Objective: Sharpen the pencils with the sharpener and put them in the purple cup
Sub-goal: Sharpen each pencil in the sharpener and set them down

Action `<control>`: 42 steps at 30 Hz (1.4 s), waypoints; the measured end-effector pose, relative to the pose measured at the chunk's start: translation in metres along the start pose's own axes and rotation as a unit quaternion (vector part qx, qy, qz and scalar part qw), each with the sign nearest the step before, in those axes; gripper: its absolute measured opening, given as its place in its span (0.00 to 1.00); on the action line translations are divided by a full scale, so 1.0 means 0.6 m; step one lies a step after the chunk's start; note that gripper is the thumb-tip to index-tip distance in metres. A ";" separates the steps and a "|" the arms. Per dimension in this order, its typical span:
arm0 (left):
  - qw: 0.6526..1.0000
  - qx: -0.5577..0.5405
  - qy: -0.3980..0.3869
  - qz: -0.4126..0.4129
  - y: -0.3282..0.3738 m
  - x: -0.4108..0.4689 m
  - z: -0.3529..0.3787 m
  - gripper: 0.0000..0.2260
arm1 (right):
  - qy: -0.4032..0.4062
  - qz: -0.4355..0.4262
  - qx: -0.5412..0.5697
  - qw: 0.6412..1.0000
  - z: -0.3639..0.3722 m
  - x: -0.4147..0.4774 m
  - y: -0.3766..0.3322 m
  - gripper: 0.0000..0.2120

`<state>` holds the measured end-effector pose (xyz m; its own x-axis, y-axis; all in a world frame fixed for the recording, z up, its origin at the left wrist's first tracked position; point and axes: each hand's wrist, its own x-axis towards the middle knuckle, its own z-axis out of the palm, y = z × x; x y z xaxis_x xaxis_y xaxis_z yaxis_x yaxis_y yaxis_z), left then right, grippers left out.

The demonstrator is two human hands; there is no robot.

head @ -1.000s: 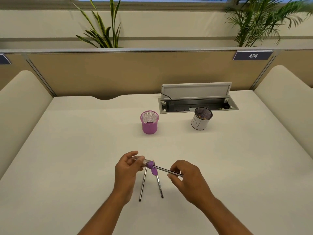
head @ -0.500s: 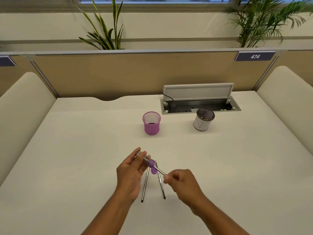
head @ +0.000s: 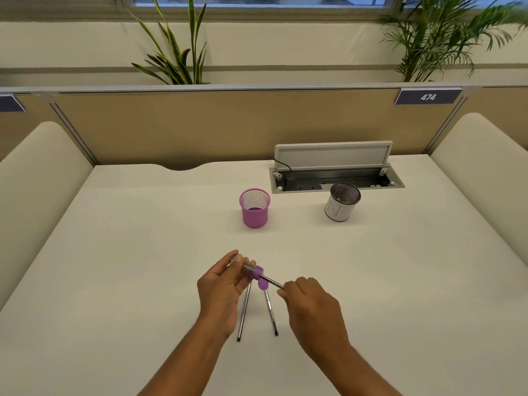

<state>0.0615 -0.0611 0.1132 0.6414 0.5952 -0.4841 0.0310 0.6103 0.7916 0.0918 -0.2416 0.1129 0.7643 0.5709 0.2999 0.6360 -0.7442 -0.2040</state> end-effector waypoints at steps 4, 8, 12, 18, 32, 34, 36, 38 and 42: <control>1.000 0.003 0.002 -0.002 0.004 0.001 0.000 0.10 | -0.035 0.023 0.044 0.998 0.006 0.002 -0.008 0.16; 0.999 0.011 -0.032 -0.006 0.014 0.005 -0.005 0.11 | -0.219 0.346 0.526 0.746 -0.025 0.032 -0.004 0.19; 0.999 0.011 -0.034 -0.007 0.014 0.001 -0.001 0.11 | -0.214 0.324 0.478 0.788 -0.030 0.034 -0.001 0.17; 1.000 0.014 -0.001 0.001 0.009 -0.003 0.005 0.10 | -0.006 0.011 0.042 0.999 -0.006 0.017 0.003 0.13; 0.999 0.024 -0.041 -0.012 0.016 0.005 -0.001 0.11 | -0.286 0.375 0.538 0.699 -0.050 0.050 0.000 0.13; 0.999 0.016 -0.034 -0.014 0.013 0.004 -0.001 0.10 | -0.273 0.344 0.501 0.746 -0.049 0.050 -0.001 0.12; 1.000 0.011 -0.018 -0.010 0.010 0.002 0.002 0.10 | -0.204 0.275 0.381 0.859 -0.038 0.046 -0.004 0.12; 1.000 0.008 -0.001 -0.003 0.007 0.001 0.005 0.10 | -0.118 0.165 0.242 0.949 -0.019 0.036 -0.002 0.14; 1.000 0.003 0.017 0.000 0.007 0.002 0.008 0.09 | 0.010 -0.018 0.023 1.000 -0.005 0.022 0.003 0.14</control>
<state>0.0657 -0.0604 0.1175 0.6152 0.6130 -0.4957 0.0352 0.6068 0.7940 0.1026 -0.2366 0.1193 0.7388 0.5897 0.3262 0.6677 -0.7062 -0.2354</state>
